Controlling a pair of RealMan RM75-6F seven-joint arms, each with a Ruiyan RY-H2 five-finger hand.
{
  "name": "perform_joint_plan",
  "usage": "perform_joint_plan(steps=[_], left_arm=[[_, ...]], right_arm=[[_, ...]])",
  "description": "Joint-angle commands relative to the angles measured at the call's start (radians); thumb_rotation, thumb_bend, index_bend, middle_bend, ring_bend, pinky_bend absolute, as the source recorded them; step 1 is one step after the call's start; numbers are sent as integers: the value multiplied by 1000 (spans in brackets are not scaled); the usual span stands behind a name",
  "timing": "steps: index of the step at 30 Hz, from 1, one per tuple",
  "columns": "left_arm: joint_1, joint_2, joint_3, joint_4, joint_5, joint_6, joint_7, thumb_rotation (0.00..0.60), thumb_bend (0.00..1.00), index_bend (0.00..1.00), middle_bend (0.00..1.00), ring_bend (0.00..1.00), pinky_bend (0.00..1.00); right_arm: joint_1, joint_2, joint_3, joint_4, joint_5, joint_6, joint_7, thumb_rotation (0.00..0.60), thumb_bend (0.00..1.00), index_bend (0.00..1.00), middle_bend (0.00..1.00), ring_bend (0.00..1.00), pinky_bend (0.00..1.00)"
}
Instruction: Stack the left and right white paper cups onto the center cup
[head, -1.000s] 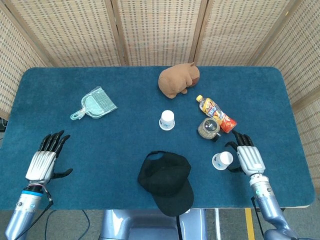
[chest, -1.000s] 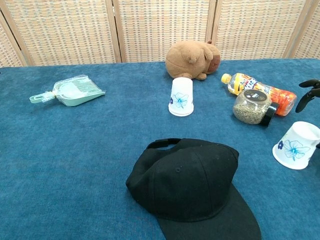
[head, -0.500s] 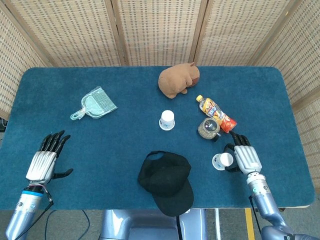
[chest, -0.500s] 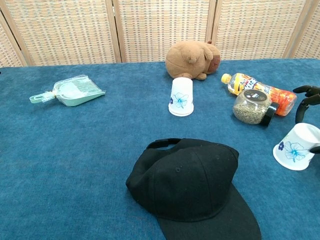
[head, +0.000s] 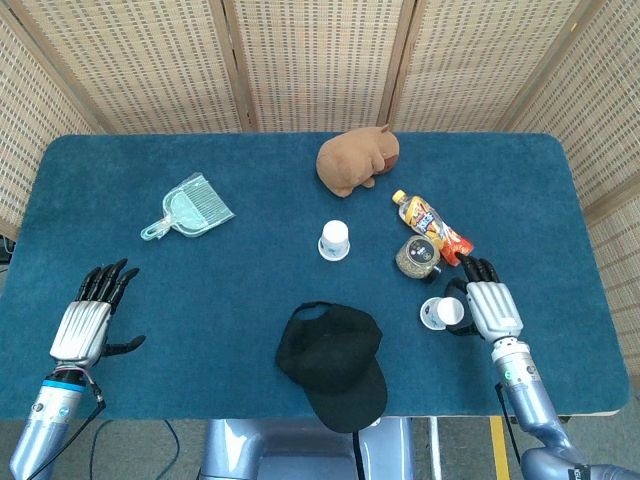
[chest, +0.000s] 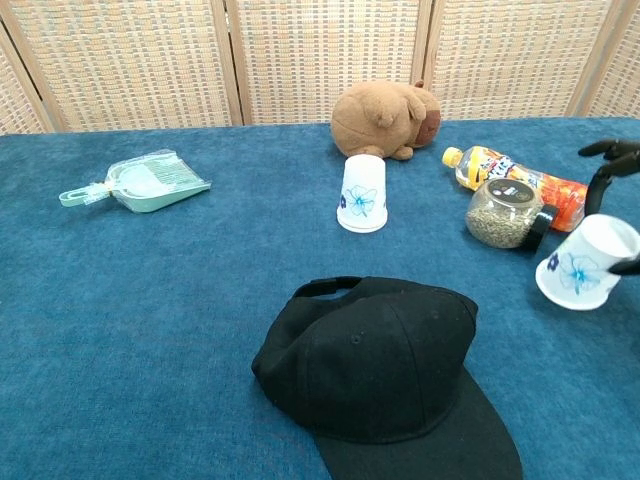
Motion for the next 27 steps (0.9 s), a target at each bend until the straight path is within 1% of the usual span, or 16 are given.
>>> perform_joint_plan(steps=[1, 3, 4, 7, 14, 20, 23, 27], left_arm=[[1, 1, -1, 1, 1, -2, -2, 600, 170, 79, 0, 0, 0], [1, 2, -5, 4, 2, -4, -3, 600, 171, 79, 0, 0, 0], [2, 3, -9, 7, -1, -2, -6, 600, 171, 79, 0, 0, 0], [5, 3, -15, 9, -4, -3, -15, 600, 171, 79, 0, 0, 0], [5, 5, -20, 10, -13, -22, -23, 600, 171, 79, 0, 0, 0], [6, 7, -23, 15, -17, -34, -36, 600, 169, 79, 0, 0, 0], [10, 10, -31, 20, -21, -29, -39, 600, 170, 79, 0, 0, 0], [11, 12, -40, 25, -26, -28, -50, 600, 170, 79, 0, 0, 0]], right_arm=[[14, 39, 33, -52, -8, 18, -5, 600, 200, 563, 111, 25, 57], [25, 61, 51, -82, -10, 21, -11, 600, 200, 561, 111, 25, 59], [40, 71, 74, -102, -22, 28, -16, 600, 200, 560, 111, 25, 63], [75, 85, 109, -134, 3, 12, -43, 600, 199, 562, 113, 28, 77], [178, 52, 178, -175, 57, -13, -128, 600, 199, 561, 117, 31, 82], [268, -16, 212, -148, 139, -45, -185, 600, 199, 561, 117, 32, 82], [328, -81, 226, -89, 172, -65, -194, 600, 199, 562, 117, 32, 82], [381, -135, 237, -21, 209, -81, -205, 600, 199, 563, 118, 33, 83]])
